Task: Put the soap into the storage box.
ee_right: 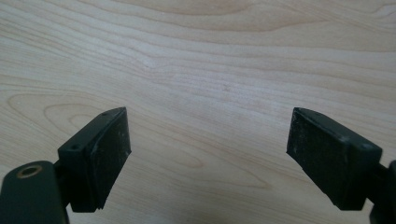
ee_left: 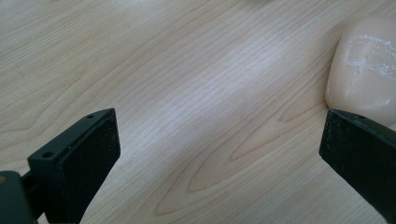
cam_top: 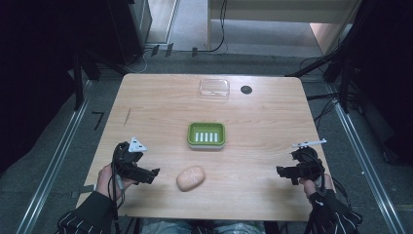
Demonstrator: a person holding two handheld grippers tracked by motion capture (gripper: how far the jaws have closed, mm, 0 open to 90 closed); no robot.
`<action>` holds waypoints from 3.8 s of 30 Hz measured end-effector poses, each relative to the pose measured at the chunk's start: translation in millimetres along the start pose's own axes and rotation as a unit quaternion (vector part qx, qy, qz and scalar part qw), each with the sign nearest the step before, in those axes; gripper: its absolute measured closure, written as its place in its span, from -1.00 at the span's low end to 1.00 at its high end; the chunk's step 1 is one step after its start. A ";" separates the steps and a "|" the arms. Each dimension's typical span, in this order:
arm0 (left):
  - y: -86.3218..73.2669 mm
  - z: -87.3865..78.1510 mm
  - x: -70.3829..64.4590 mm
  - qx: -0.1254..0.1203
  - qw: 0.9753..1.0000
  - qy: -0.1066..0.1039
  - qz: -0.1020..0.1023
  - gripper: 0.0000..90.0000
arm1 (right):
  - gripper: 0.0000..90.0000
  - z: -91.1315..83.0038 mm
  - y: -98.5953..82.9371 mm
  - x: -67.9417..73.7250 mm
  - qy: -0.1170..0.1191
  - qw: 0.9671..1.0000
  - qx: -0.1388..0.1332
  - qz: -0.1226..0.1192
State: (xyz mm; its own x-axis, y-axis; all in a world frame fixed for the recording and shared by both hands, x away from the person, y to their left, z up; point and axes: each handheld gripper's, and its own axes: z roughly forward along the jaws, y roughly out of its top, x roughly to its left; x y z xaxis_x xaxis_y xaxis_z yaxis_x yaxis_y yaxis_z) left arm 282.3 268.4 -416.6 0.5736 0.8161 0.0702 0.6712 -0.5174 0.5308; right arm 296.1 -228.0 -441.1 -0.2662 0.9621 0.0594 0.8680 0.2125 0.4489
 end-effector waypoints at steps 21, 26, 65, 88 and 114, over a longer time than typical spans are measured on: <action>2.0 2.8 -5.7 0.011 1.000 -0.009 0.003 -1.00 | -0.69 3.1 5.0 2.0 0.007 1.000 -0.005 -0.007; 1.1 4.2 -8.4 0.017 1.000 -0.022 0.011 -1.00 | -0.69 2.7 6.6 6.7 0.009 1.000 -0.002 -0.017; 36.8 22.9 -38.1 0.023 0.994 -0.066 0.083 -1.00 | -0.69 2.6 6.2 5.6 -0.004 1.000 0.002 -0.013; 57.3 44.5 -61.4 0.048 0.987 -0.088 0.127 -1.00 | -0.69 3.1 6.4 5.4 -0.004 1.000 0.001 -0.016; 61.4 59.9 -85.2 0.078 0.980 -0.101 0.150 -0.92 | -0.69 2.6 7.3 6.6 -0.007 1.000 0.002 -0.015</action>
State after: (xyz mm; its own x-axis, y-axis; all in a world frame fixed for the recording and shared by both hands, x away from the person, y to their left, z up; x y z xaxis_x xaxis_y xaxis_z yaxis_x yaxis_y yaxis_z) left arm 302.7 151.8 -440.6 0.8269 0.5617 0.0257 0.5128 -0.7720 0.3756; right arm 301.8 -219.6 -439.8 -0.2860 0.9576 0.0341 0.8614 0.2413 0.4469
